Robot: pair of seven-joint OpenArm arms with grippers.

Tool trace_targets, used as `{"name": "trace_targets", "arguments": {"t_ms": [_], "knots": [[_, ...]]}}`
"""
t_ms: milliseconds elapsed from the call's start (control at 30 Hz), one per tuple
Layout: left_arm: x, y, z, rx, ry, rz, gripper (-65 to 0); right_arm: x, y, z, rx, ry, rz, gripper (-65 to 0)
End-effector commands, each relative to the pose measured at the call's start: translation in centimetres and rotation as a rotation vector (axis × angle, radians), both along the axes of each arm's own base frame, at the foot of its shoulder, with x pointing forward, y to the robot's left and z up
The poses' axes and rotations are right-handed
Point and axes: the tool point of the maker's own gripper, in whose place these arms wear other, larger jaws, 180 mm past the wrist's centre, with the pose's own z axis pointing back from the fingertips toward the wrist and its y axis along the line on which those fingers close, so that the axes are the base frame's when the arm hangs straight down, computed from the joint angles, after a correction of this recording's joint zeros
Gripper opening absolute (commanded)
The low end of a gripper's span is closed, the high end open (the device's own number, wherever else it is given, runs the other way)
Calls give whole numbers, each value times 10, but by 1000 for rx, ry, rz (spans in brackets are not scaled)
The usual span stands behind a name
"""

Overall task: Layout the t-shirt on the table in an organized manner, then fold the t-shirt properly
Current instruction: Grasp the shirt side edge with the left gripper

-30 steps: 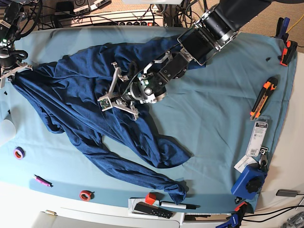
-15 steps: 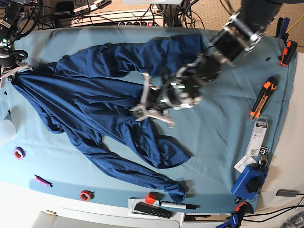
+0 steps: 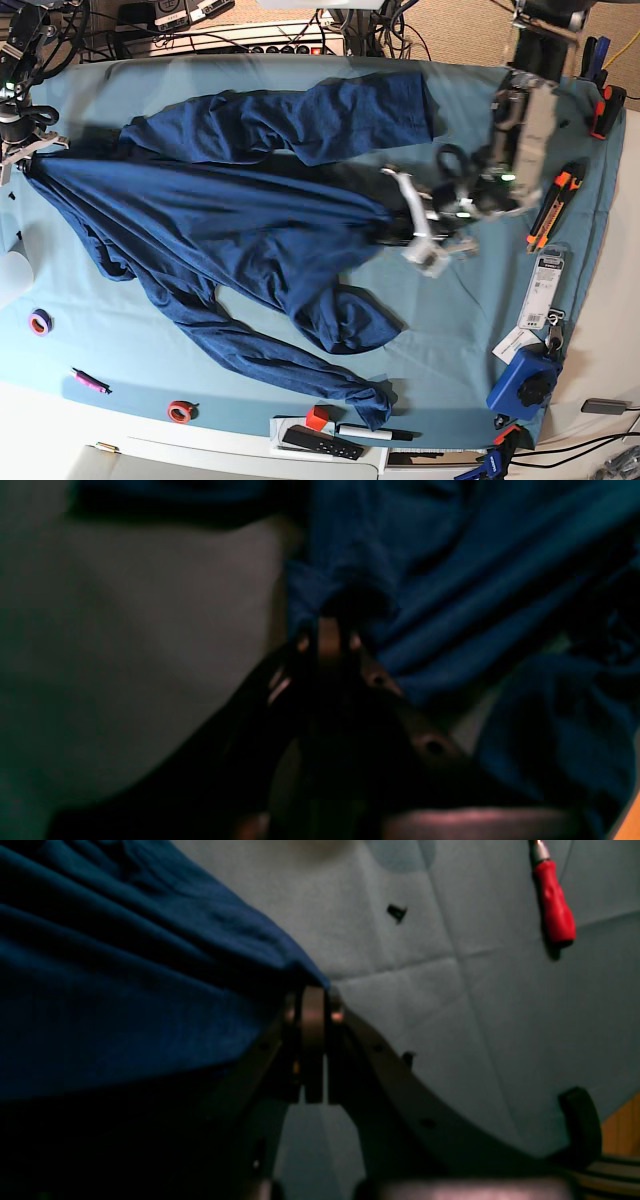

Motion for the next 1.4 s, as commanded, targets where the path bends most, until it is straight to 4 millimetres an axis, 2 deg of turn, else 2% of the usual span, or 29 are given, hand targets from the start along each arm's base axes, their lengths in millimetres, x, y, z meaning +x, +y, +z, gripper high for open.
{"name": "trace_targets", "arguments": {"t_ms": [0,100,200,300,333,533,667,733,900,1067,1133,1233,1367], "knots": [[7,11,16,-32,-37,14,-650,8,-8,19,-44,-43,5,-650],[2,39,16,-72,-10,67,-650,8,-8,19,-45,-43,5,-650],[-8,54,20,-115,-8,67,-650,8,-8,19,-44,-43,5,-650],[-17,60,20,-143,-2,55,-434,8,-8,19,-44,-43,5,-650],[-18,61,19,-147,10,62,-399,8,-8,19,-44,-42,4,-650],[-19,63,19,-168,35,84,-394,7,-8,19,-44,-41,4,-650],[-20,54,31,-266,37,70,-393,7,-8,19,-44,-41,4,-650],[-18,49,33,-267,28,53,-369,7,-8,19,-43,-40,4,-650],[3,42,28,-154,7,78,-354,7,-8,19,-44,-41,4,-650],[20,34,8,23,12,81,-354,7,-8,19,-43,-39,3,-650],[16,30,-6,75,45,54,-354,7,-8,18,-43,-38,3,-650],[-1,26,-28,117,141,6,-354,7,-8,19,-43,-38,3,-650],[-18,22,-33,87,191,-47,-354,7,-8,19,-43,-39,3,-650]]}}
